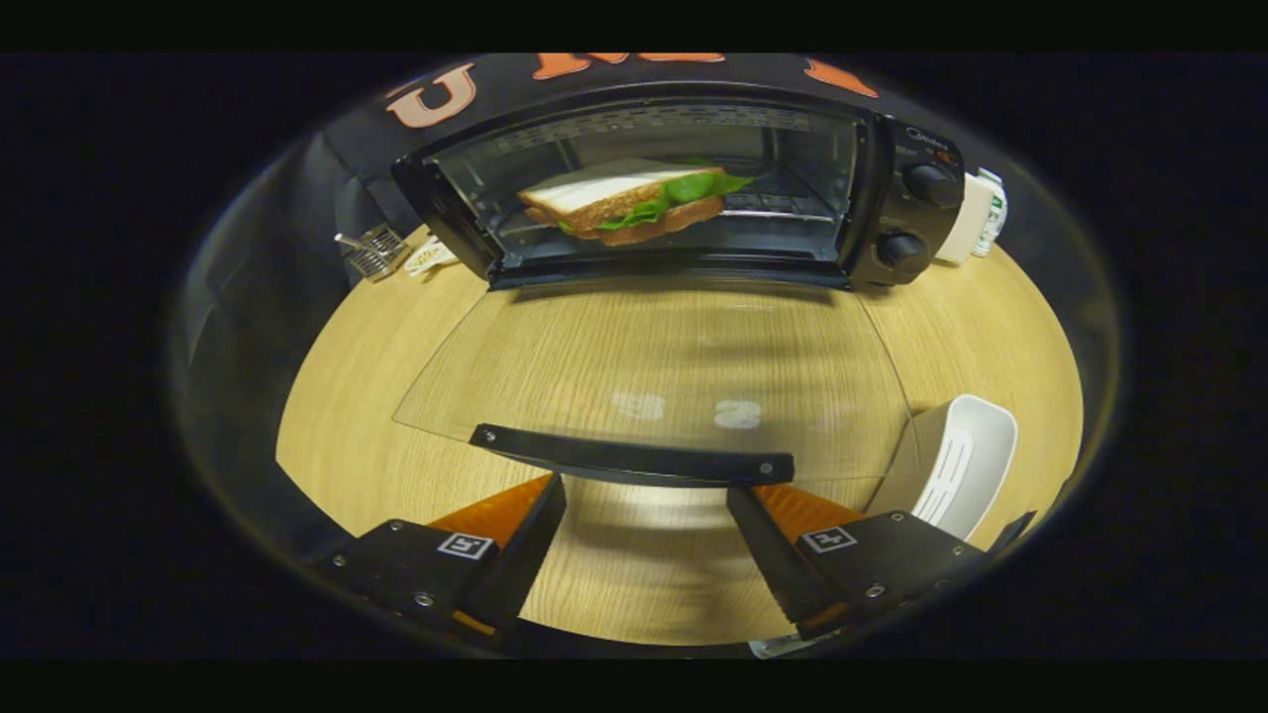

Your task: Open the toaster oven, put the food inside, and close the toaster oven door.

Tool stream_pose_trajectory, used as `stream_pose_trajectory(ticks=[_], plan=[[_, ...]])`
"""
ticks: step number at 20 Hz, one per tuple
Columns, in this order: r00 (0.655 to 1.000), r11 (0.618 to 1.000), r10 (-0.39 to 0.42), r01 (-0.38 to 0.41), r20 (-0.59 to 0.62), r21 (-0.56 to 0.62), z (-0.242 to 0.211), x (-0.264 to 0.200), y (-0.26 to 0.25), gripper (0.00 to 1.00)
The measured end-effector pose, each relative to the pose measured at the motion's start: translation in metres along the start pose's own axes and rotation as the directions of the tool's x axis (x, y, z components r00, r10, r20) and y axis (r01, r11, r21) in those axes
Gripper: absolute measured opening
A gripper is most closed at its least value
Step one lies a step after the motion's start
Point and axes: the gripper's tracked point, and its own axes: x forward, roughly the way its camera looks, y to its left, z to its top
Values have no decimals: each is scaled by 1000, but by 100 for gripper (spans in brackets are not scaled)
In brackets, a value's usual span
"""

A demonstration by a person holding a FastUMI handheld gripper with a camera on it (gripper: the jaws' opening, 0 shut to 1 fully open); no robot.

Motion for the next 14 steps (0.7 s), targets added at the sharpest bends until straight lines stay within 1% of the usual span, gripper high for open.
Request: stream_pose_trajectory(ticks=[5,10,14], plan=[[996,1000,16,-14,83,-28,30,-28,8,97],[979,999,32,-29,201,-21,89,-53,17,97],[968,1000,11,-12,252,1,130,-55,15,97]])
